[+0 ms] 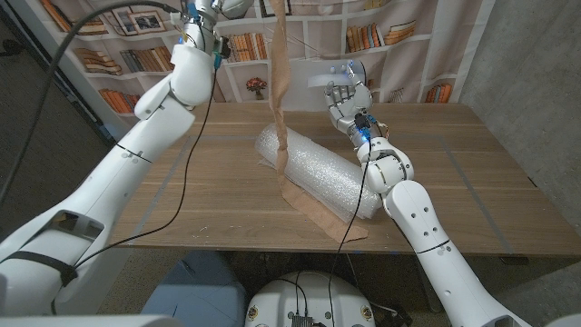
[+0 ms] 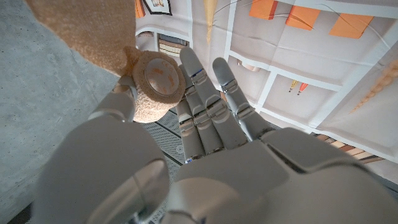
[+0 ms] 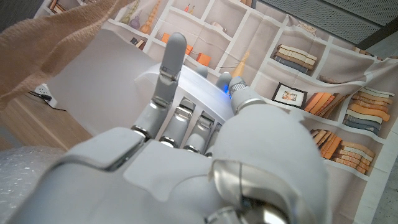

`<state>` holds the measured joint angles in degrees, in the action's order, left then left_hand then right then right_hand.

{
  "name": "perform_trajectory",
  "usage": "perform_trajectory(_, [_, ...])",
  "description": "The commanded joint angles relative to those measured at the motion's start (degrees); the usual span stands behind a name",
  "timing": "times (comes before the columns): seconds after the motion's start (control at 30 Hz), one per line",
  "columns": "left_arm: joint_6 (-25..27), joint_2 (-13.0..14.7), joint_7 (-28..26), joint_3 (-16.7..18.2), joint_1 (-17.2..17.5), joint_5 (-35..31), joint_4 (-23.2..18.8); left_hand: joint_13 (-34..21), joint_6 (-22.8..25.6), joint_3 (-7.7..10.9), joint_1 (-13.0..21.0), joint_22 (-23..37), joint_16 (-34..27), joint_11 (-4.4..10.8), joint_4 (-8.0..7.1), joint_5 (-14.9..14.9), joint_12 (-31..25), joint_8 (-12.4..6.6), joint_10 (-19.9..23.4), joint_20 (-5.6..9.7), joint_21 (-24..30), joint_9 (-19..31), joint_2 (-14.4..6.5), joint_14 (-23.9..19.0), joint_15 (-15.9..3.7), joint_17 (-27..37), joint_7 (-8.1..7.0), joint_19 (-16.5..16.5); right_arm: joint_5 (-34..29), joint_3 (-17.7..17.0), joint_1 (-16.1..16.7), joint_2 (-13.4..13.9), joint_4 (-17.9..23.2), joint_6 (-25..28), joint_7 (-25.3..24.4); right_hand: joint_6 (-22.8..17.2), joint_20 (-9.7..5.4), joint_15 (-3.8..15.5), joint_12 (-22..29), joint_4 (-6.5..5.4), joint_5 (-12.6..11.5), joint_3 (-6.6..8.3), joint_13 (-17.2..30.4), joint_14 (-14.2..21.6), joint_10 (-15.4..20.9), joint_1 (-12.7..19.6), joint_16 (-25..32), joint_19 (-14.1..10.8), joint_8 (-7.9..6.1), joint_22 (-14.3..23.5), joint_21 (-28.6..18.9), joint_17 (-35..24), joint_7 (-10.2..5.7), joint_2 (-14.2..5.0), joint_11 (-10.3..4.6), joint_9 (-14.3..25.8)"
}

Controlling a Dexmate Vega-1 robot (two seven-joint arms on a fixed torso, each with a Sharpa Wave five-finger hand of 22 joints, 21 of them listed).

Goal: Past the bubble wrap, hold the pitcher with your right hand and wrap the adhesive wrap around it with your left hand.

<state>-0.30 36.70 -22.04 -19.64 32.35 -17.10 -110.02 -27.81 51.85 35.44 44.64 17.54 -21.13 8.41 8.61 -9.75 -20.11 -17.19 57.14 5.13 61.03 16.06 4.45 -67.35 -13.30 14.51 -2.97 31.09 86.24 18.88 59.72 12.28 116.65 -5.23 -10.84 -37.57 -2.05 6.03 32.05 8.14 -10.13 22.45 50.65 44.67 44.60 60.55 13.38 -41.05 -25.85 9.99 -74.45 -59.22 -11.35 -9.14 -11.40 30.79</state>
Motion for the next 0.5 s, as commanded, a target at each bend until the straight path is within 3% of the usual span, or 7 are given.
perform_trajectory(0.03, [-0.6,-1.5,0.7,-2.4,-4.1,-0.4,2.8,-0.1,-0.1,0.26,14.5,-0.1,0.3,1.68,-0.02,-0.2,0.1,0.18,1.7,-0.09,0.6,0.1,-14.7,-0.1,-0.17,0.1,-0.49,-0.2,0.7,0.5,0.0,0.5,0.2,0.9,0.6,-0.2,-5.6,7.4,-0.2,0.38,-0.2,-0.13,0.3,13.5,0.7,0.2,0.1,16.6,-0.42,0.2,0.2,-4.3,0.35,0.35,0.18,0.1])
perform_trajectory(0.5, [0.9,-3.6,2.6,-5.5,-9.0,-0.1,7.3,-0.4,-0.3,0.34,14.4,-0.6,0.5,1.48,-0.16,-0.2,0.4,0.45,1.6,-0.12,1.4,0.3,-14.8,0.0,-0.14,0.2,-0.63,-0.7,1.7,1.0,0.1,1.3,0.7,2.2,1.5,-0.2,-5.57,7.4,-0.3,0.38,-0.1,-0.26,0.2,13.5,0.7,0.3,0.0,16.7,-0.45,0.2,0.3,-4.2,0.26,0.31,0.12,0.0])
